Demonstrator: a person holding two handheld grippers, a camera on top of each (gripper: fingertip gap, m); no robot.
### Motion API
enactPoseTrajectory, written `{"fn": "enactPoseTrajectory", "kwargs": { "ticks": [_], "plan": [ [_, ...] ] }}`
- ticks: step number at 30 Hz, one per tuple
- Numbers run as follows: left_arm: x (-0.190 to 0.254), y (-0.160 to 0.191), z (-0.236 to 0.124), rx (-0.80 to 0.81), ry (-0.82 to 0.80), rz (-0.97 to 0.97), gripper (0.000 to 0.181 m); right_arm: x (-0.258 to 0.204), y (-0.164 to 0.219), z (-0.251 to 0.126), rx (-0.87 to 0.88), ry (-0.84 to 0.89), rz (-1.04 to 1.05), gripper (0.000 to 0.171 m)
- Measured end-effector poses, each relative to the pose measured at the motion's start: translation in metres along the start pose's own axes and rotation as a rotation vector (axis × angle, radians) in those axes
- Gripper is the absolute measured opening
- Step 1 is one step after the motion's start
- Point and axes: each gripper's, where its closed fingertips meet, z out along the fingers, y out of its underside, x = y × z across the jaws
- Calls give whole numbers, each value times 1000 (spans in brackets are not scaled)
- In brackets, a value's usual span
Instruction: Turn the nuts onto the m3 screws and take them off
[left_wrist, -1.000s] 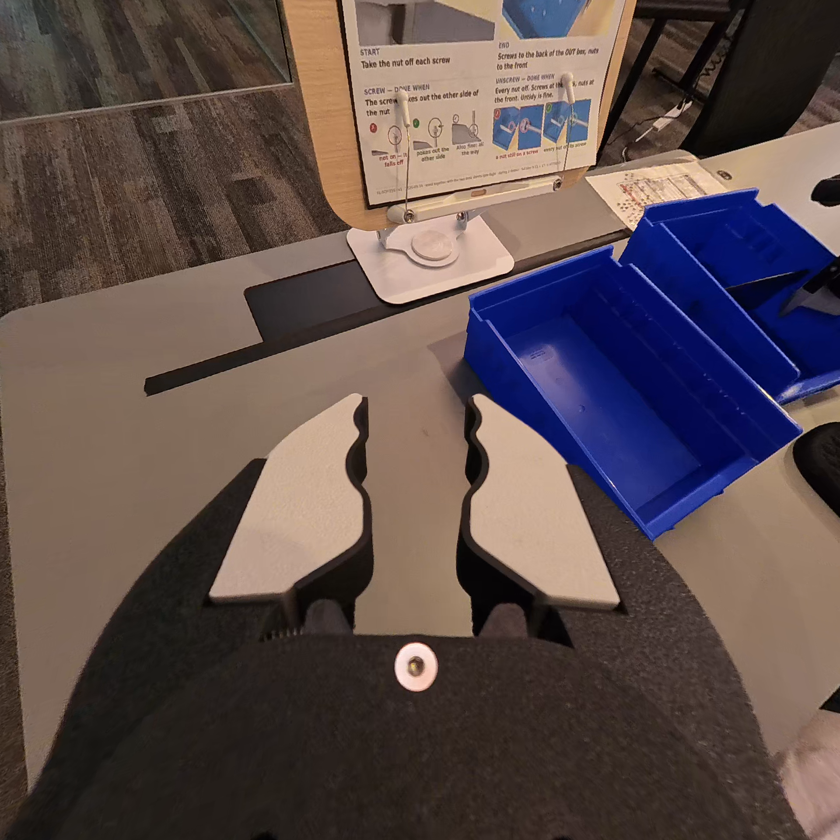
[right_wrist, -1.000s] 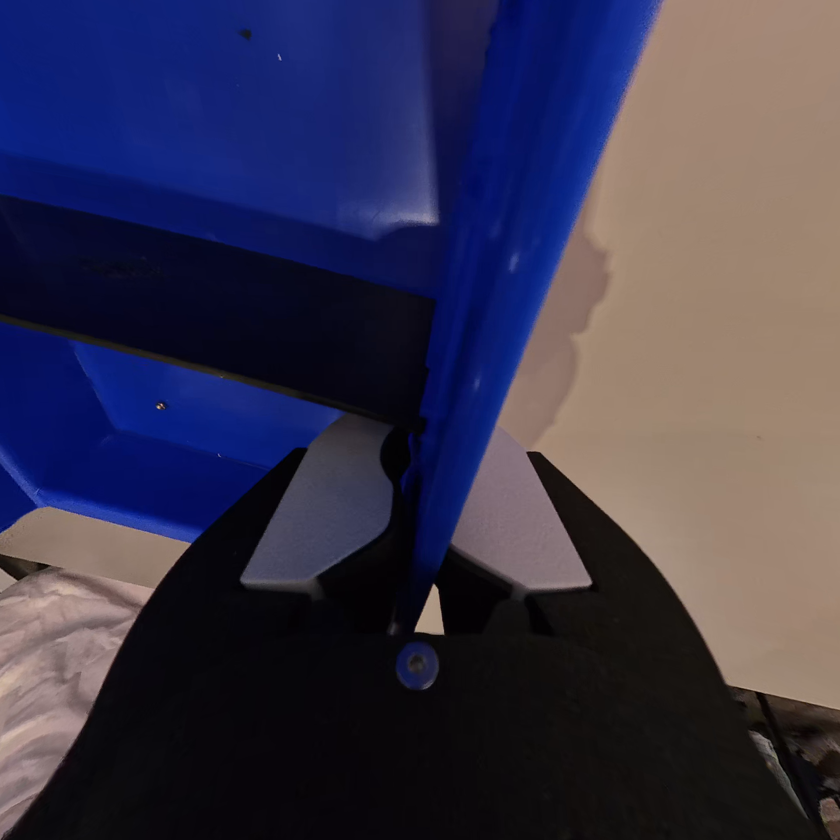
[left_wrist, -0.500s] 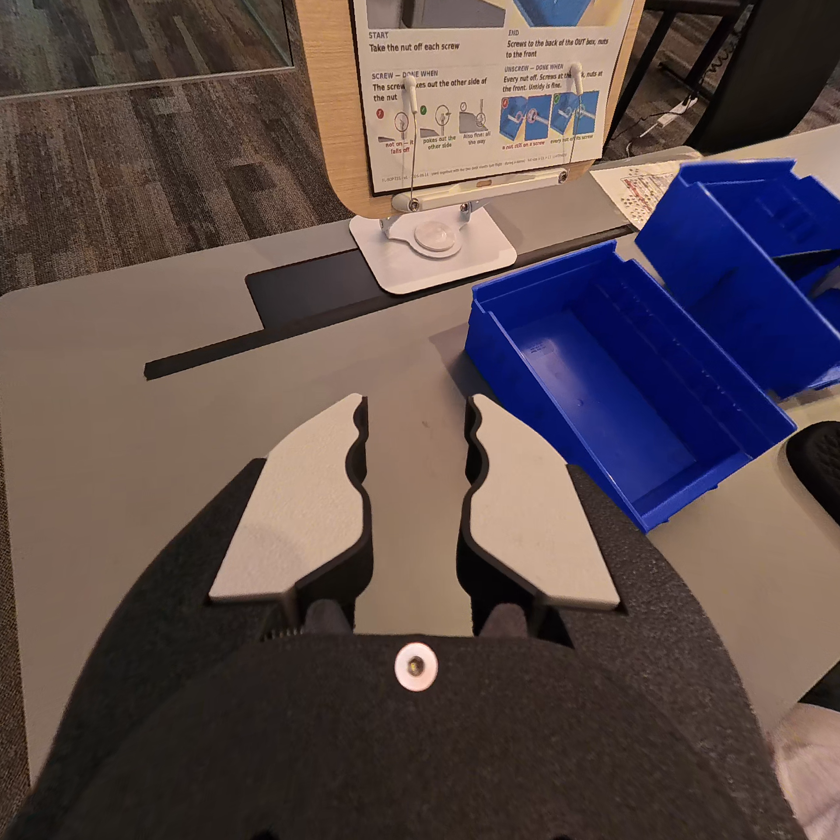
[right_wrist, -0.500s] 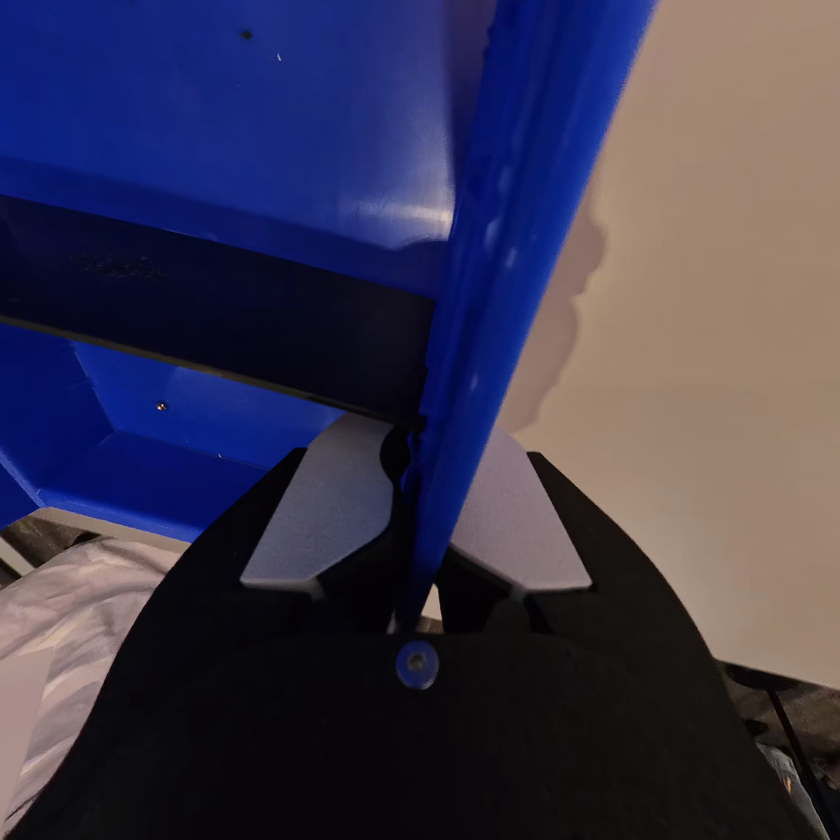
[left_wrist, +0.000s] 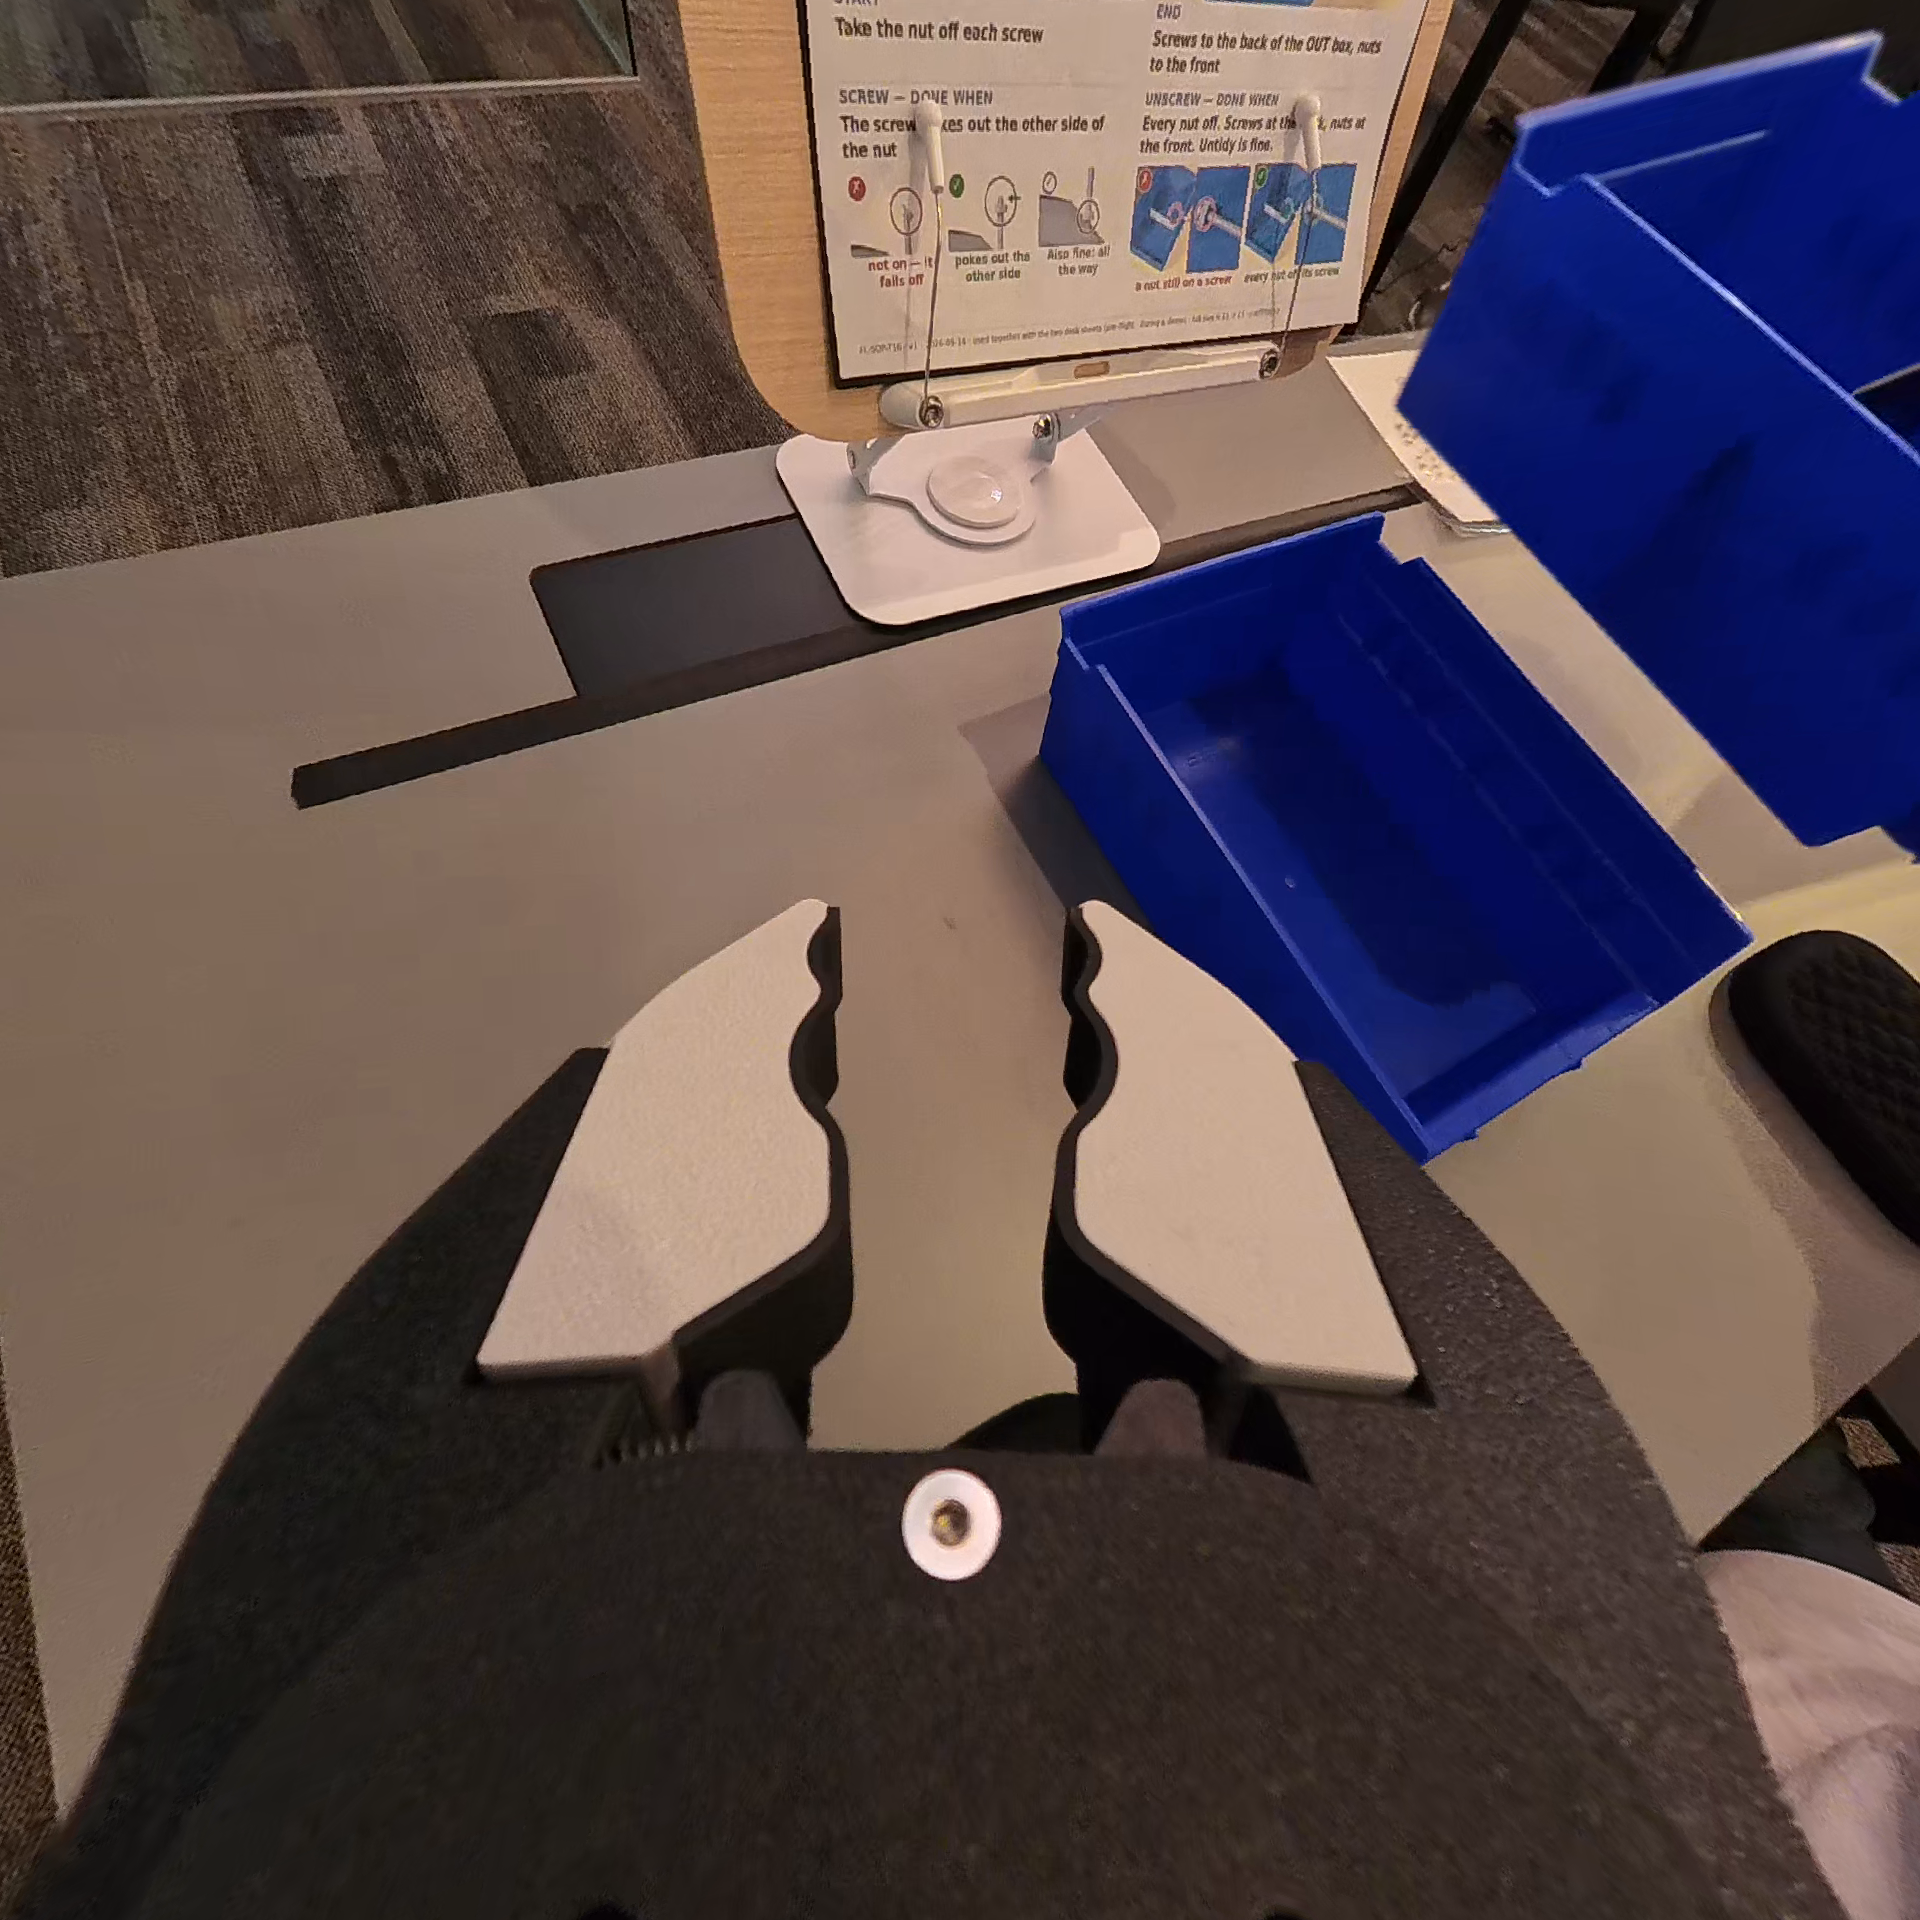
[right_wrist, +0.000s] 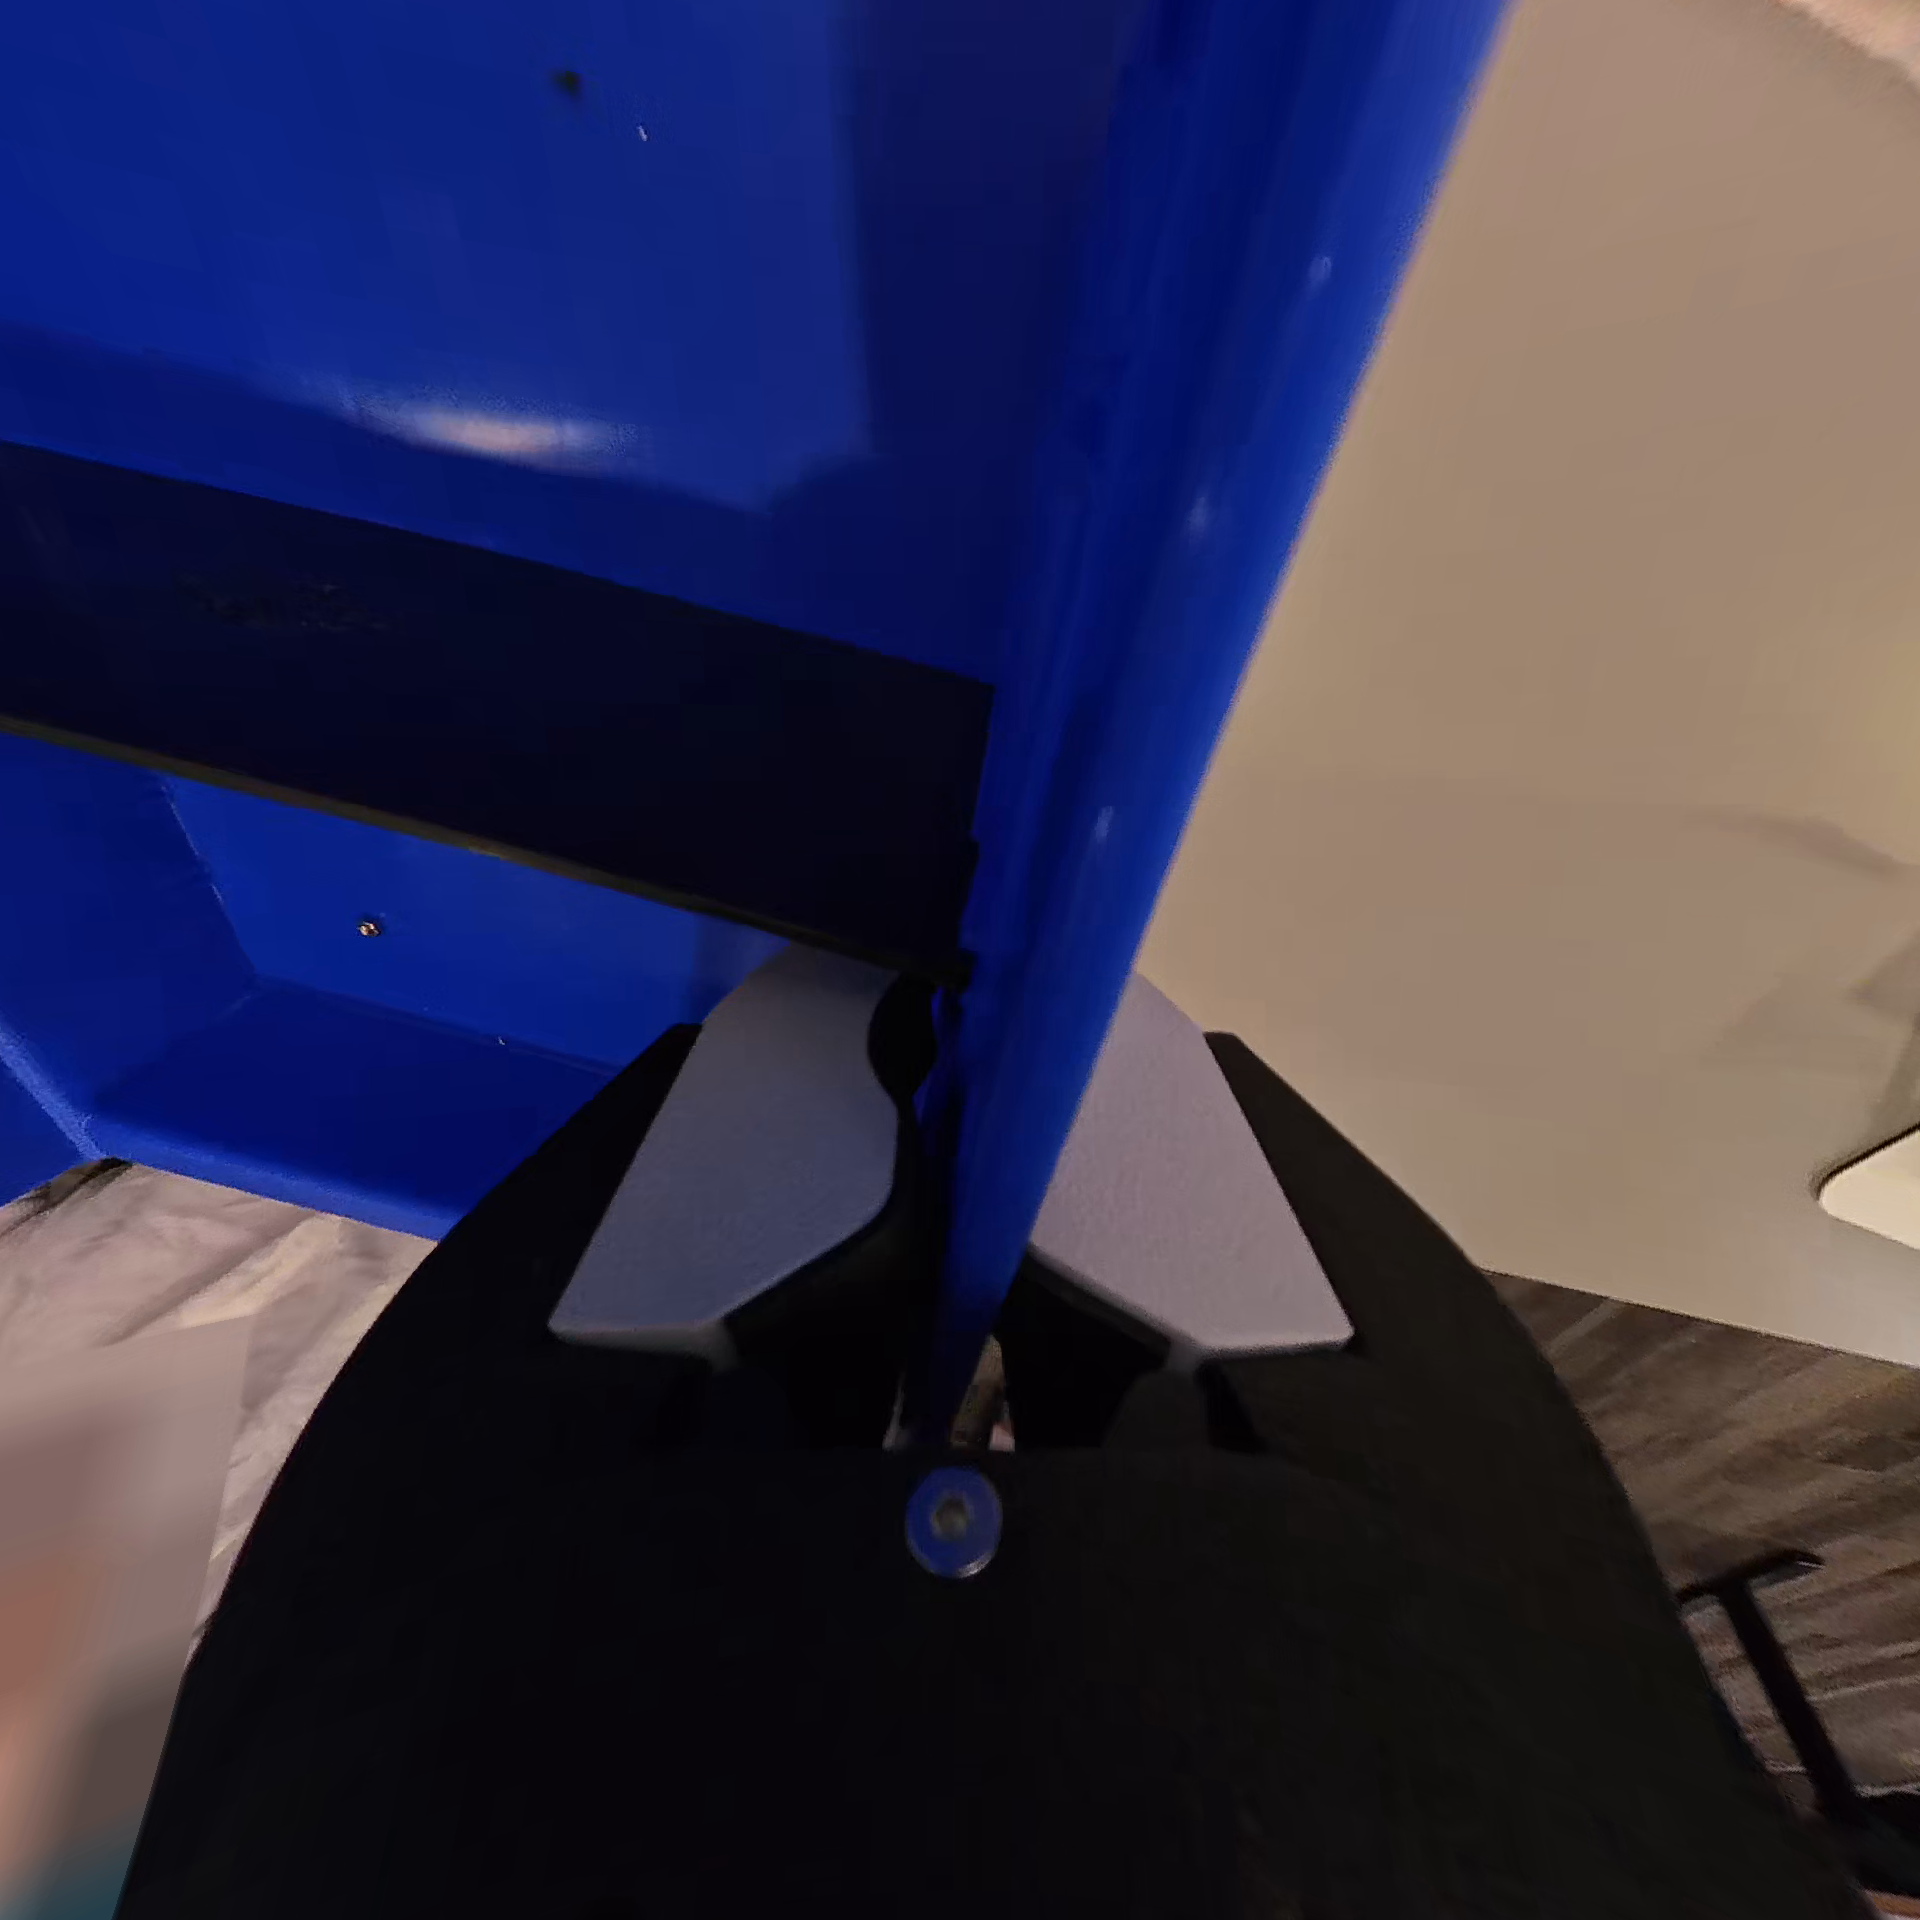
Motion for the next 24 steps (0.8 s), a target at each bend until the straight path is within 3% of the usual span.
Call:
{"fn": "enactPoseTrajectory", "kwargs": {
  "ticks": [11,16,24],
  "plan": [
    [-7,6,-24,20,-33,-42,38,-199,-72,7,47,-43,-348,4],
    [-51,16,-69,96,-220,-154,38,-294,-90,33,27,-91,-505,4],
    [-94,27,-147,335,-346,-322,38,-408,-112,73,-19,-156,-638,5]
  ]
}}
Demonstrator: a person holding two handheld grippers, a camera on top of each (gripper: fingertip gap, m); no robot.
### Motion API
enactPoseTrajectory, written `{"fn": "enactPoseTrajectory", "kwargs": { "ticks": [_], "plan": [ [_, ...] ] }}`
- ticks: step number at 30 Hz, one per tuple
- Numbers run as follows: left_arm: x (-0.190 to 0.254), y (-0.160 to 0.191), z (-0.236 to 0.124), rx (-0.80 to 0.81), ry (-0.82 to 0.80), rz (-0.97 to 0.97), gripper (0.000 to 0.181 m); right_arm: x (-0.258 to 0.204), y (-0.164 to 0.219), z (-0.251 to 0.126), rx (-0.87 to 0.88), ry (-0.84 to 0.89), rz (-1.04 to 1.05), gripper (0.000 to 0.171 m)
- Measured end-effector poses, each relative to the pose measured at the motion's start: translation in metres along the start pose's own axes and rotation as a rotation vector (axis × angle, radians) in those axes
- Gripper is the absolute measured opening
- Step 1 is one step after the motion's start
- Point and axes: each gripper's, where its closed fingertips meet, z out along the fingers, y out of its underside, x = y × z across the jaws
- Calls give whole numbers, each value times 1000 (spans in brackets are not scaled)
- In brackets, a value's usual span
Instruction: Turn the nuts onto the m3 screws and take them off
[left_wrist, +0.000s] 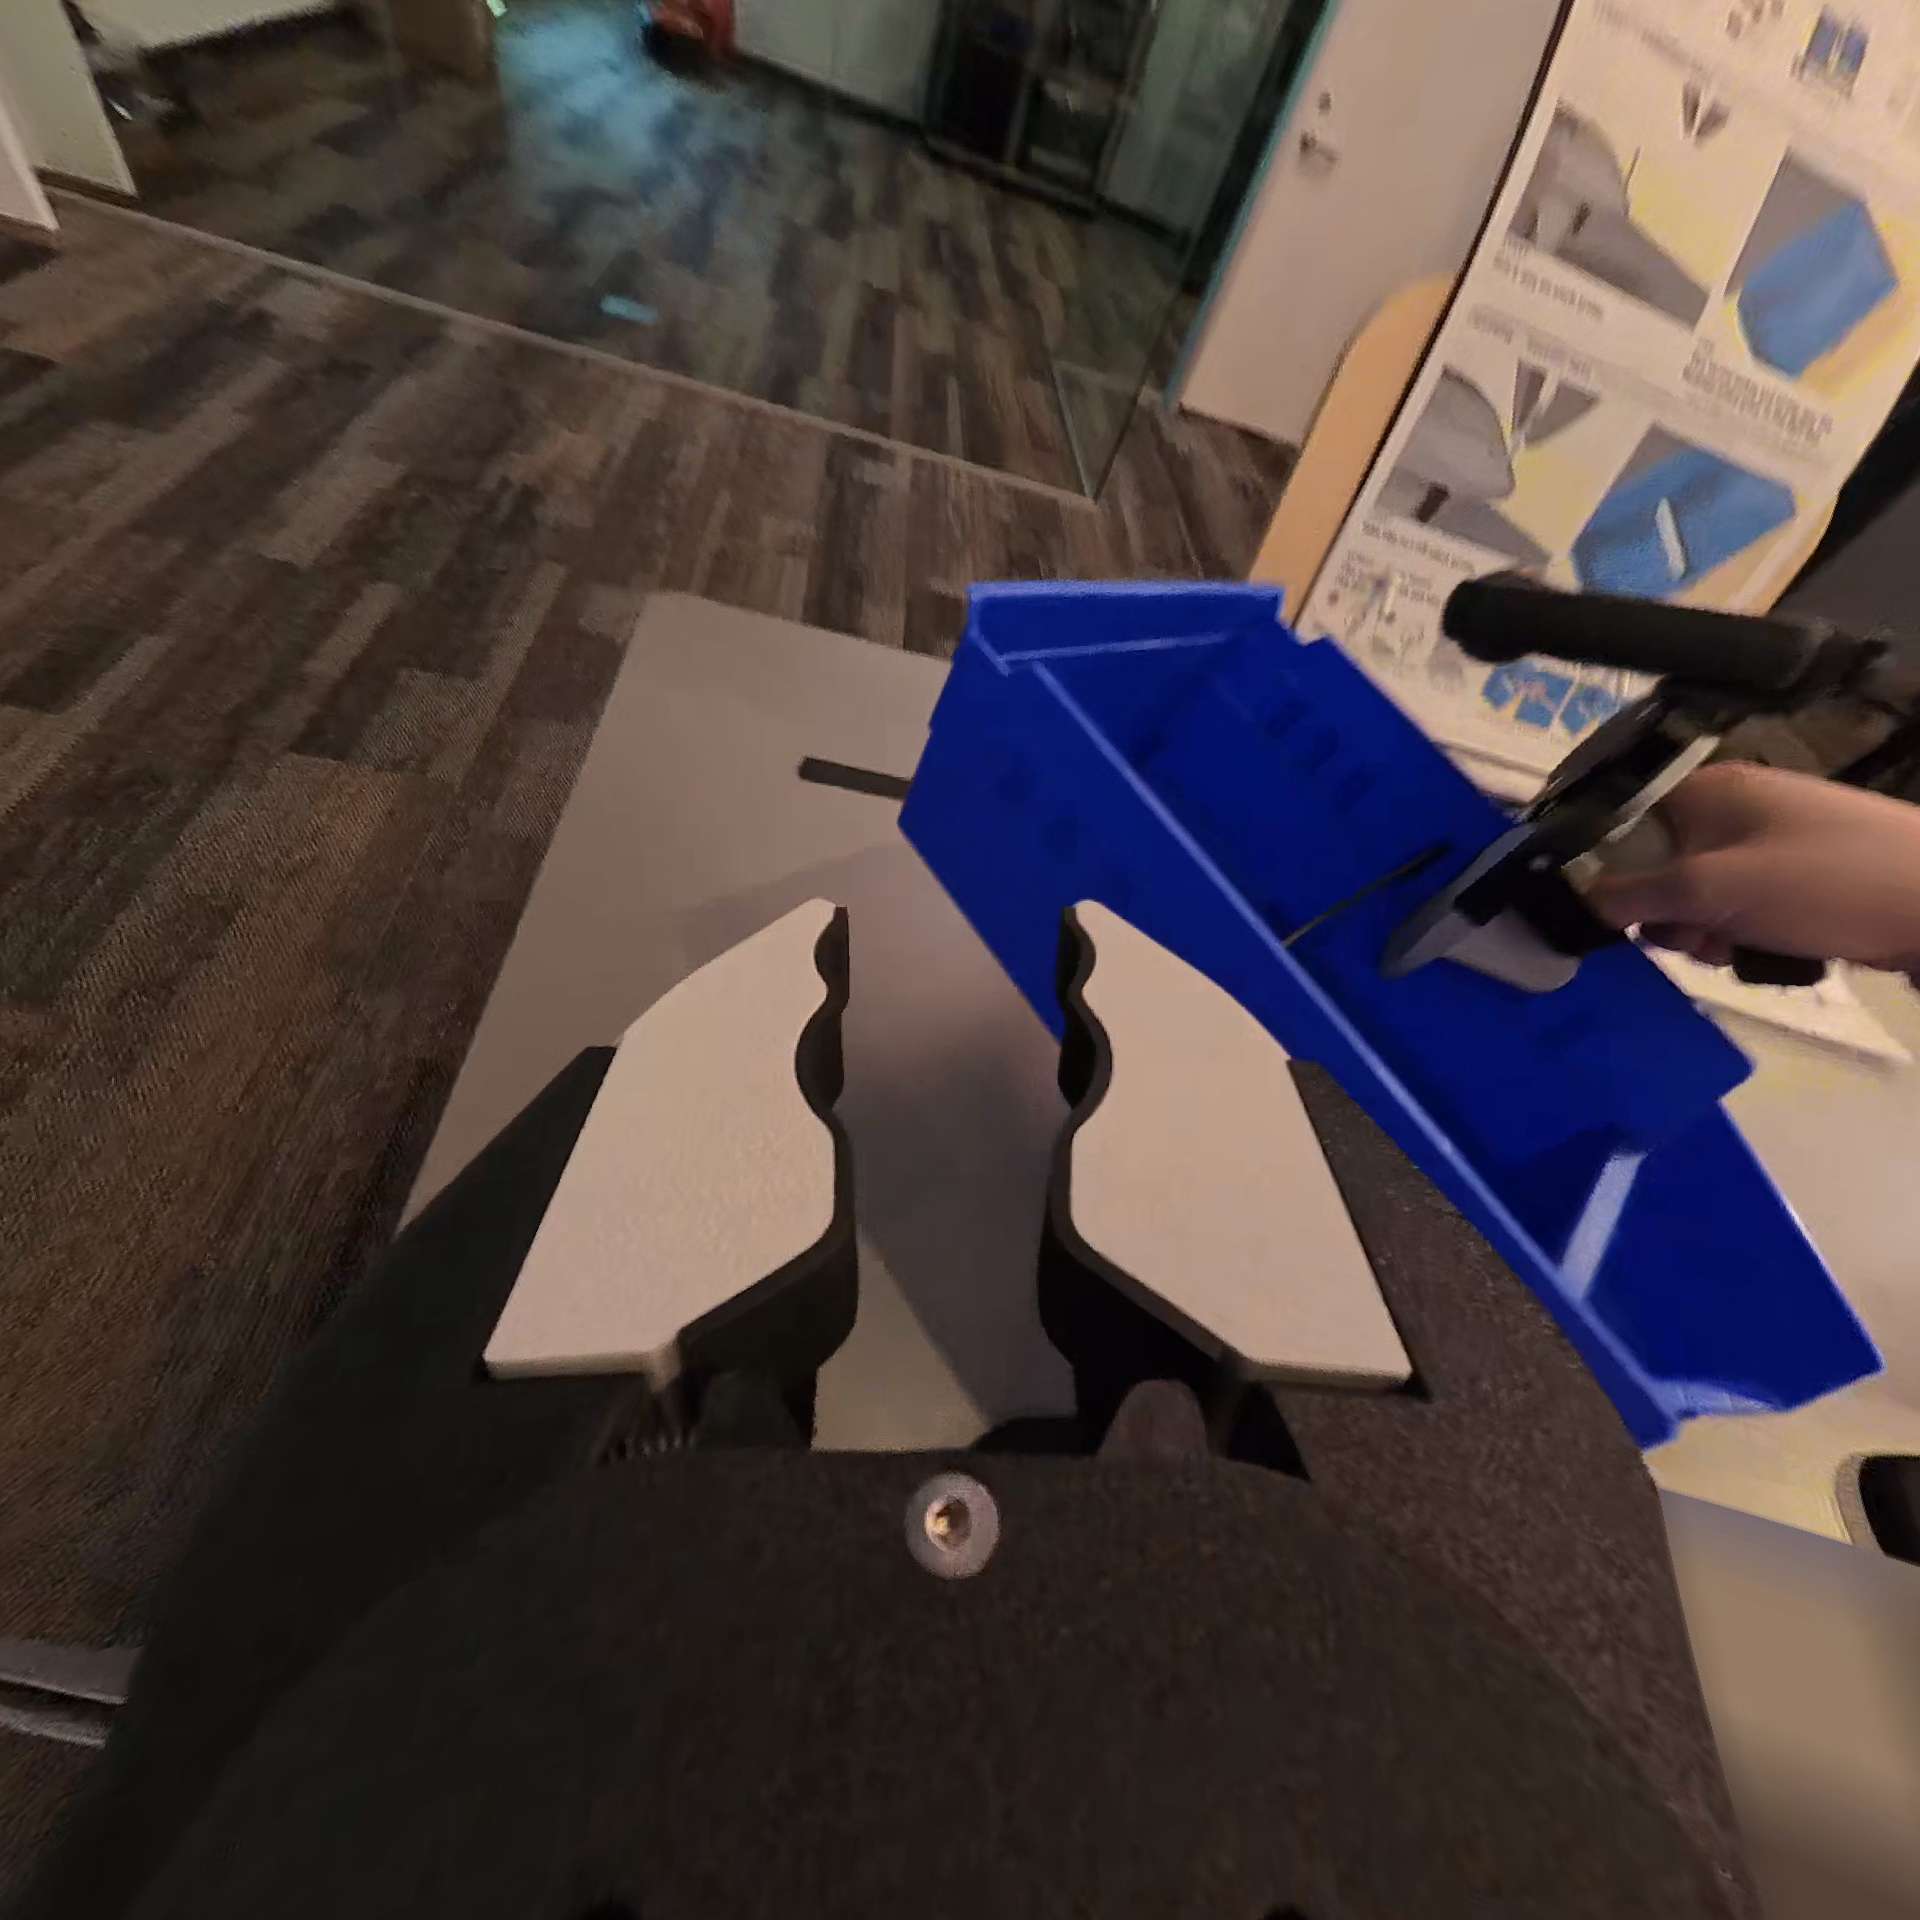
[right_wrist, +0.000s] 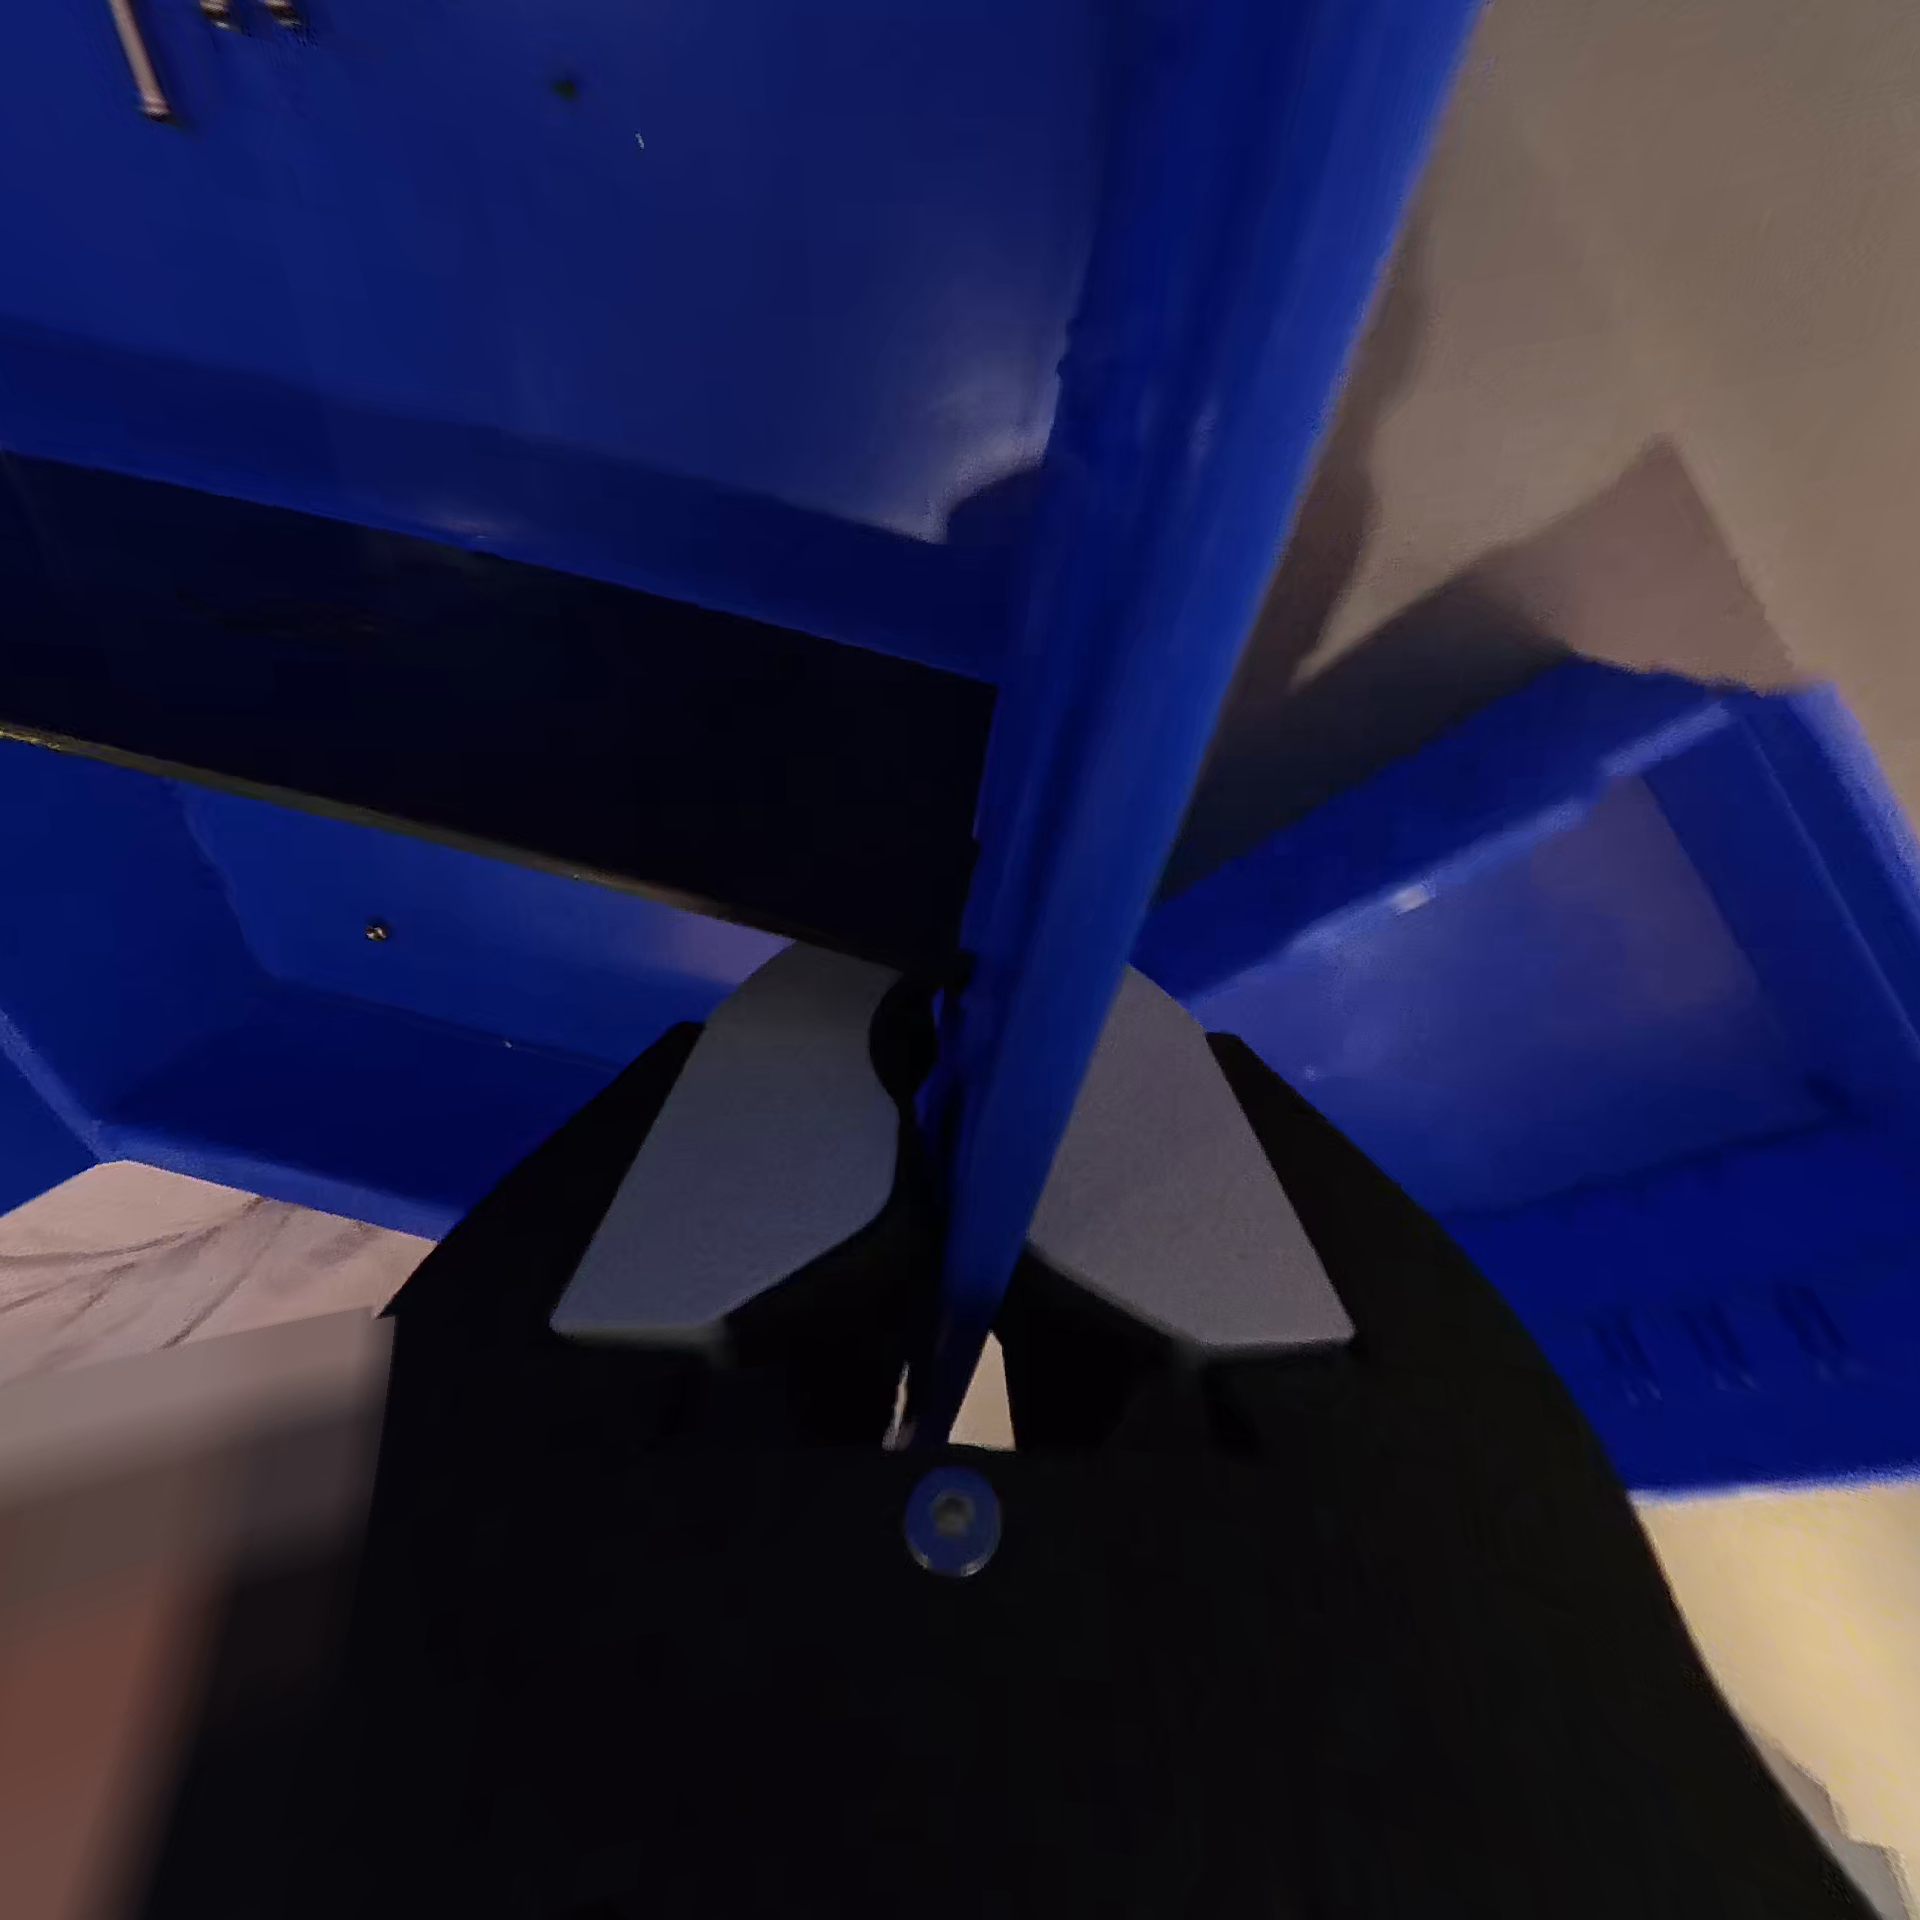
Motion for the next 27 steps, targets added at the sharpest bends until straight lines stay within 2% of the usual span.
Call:
{"fn": "enactPoseTrajectory", "kwargs": {
  "ticks": [5,11,20,24,26,27],
  "plan": [
    [-6,-12,-23,109,-11,-16,36,-19,-38,33,14,-11,2,4],
    [-1,1,-5,8,16,2,37,-21,-63,83,32,-42,81,4],
    [15,9,14,-71,80,40,37,-19,-66,131,5,-66,273,4],
    [16,15,18,-110,88,46,37,-13,-67,138,12,1,299,5],
    [16,16,20,-114,91,45,37,-15,-67,138,15,17,308,8],
    [15,16,20,-115,92,45,38,-18,-68,137,16,11,303,15]
  ]
}}
